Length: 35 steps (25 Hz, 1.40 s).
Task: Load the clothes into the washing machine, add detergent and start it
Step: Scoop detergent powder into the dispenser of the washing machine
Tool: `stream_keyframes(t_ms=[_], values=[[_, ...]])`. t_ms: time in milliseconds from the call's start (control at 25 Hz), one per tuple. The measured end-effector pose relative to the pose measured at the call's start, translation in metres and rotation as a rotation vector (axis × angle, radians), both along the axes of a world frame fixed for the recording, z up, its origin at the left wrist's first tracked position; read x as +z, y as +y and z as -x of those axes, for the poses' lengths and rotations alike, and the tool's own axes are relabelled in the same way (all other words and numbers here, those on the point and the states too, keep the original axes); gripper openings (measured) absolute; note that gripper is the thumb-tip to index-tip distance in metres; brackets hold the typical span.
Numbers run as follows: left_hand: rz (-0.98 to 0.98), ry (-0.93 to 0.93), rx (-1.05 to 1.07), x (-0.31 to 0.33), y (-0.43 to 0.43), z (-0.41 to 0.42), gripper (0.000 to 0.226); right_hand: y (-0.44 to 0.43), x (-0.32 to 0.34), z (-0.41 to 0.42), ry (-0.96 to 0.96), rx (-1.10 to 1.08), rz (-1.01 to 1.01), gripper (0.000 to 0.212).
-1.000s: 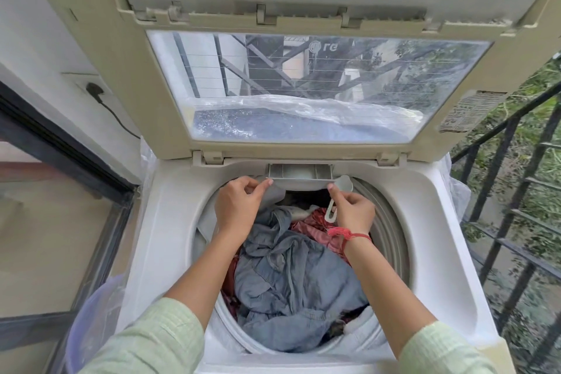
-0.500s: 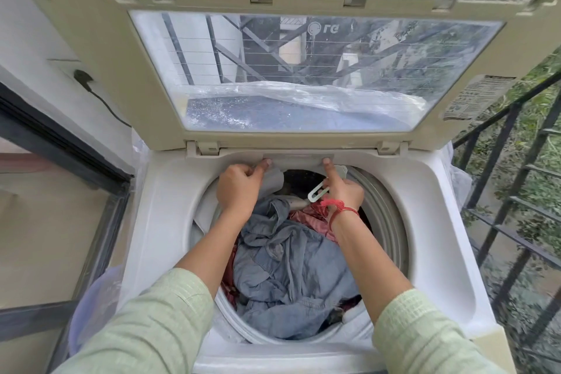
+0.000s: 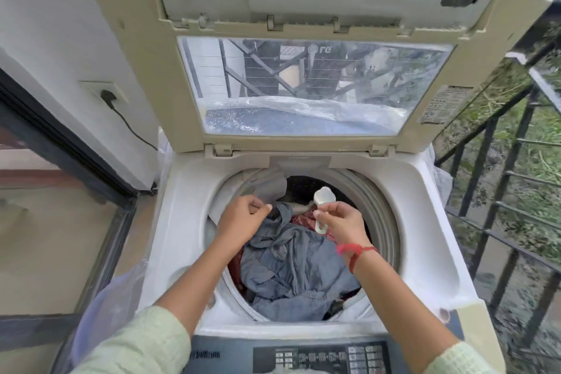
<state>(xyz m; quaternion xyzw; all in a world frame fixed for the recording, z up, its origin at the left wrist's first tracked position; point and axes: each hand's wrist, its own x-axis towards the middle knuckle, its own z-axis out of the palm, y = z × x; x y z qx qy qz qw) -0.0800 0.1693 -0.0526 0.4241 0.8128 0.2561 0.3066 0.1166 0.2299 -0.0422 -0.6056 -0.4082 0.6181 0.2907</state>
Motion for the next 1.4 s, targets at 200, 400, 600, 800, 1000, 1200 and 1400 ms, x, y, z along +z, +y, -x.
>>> stream_keyframes(t_ms=[200, 400, 600, 800, 1000, 1200, 1400], values=[[-0.239, -0.052, -0.022, 0.046, -0.05, 0.005, 0.046, -0.054, 0.045, -0.007, 0.043, 0.215, -0.212, 0.016], [-0.391, 0.026, 0.043, 0.073, -0.111, -0.003, 0.046, -0.106, 0.08, -0.012, 0.191, 0.284, -0.222, 0.012], [-0.46, 0.068, 0.167, 0.081, -0.199, -0.035, 0.049, -0.157, 0.097, -0.032, 0.246, 0.425, -0.257, 0.016], [-0.533, 0.165, 0.484, 0.08, -0.334, -0.089, 0.048, -0.222, 0.096, -0.062, 0.309, 0.607, -0.253, 0.016], [-0.48, 0.205, 0.726, 0.068, -0.473, -0.138, 0.059, -0.32, 0.08, -0.066, 0.292, 0.792, -0.147, 0.02], [-0.421, 0.218, 1.089, 0.04, -0.623, -0.164, 0.056, -0.455, 0.061, -0.026, 0.195, 1.19, -0.002, 0.019], [-0.373, 0.136, 1.409, 0.006, -0.796, -0.19, 0.041, -0.62, 0.029, 0.013, 0.091, 1.5, 0.111, 0.018]])
